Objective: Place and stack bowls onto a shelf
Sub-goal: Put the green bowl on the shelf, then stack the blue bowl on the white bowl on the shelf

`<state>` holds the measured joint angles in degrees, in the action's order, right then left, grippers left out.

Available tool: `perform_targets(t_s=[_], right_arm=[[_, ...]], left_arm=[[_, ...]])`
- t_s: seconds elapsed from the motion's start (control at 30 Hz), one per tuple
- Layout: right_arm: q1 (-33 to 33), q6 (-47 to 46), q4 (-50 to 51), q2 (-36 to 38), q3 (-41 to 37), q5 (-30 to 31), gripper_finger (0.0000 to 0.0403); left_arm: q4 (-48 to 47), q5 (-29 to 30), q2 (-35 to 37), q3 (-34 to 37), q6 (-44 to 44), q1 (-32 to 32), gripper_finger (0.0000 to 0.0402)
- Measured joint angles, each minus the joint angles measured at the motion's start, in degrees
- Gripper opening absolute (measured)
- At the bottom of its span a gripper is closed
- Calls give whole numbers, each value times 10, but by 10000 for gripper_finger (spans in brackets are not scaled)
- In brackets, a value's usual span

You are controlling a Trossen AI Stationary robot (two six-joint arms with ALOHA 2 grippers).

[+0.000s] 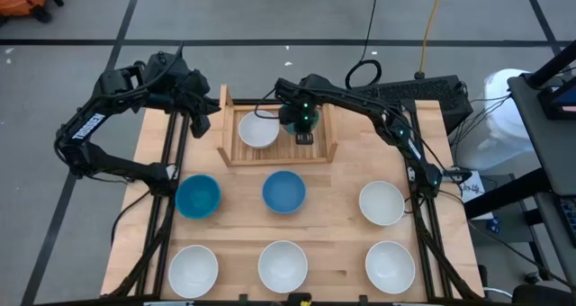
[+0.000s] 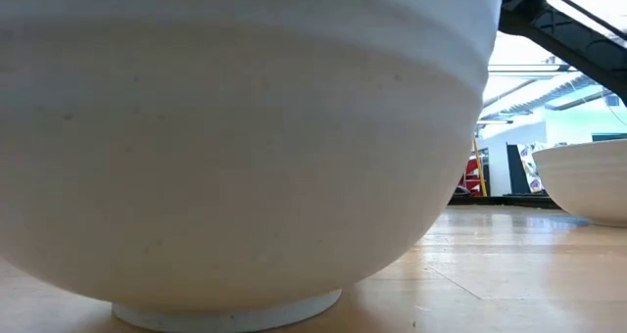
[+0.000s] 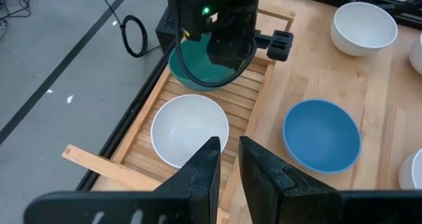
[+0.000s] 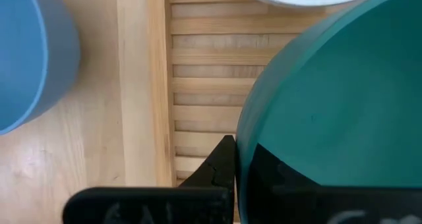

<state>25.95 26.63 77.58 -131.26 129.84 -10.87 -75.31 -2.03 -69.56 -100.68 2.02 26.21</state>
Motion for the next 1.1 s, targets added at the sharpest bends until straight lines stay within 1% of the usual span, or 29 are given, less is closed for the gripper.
perform_targets(t_s=[0.07,0.2,0.43,0.67,0.83,1.1], right_arm=[[2,2,-6,0,-11,-5,0],[4,7,-9,-1,-44,-42,0],[-2,17,-49,3,-96,-41,0],[-2,16,-91,2,-102,-39,4],[-2,16,-88,0,-103,-43,26],[-7,26,-87,-1,-104,-43,84]], left_arm=[[0,0,0,0,0,0,62],[0,0,0,0,4,0,62],[0,0,0,0,4,0,62],[0,0,0,0,3,0,62],[0,0,0,0,3,0,62],[-10,0,0,0,3,0,62]])
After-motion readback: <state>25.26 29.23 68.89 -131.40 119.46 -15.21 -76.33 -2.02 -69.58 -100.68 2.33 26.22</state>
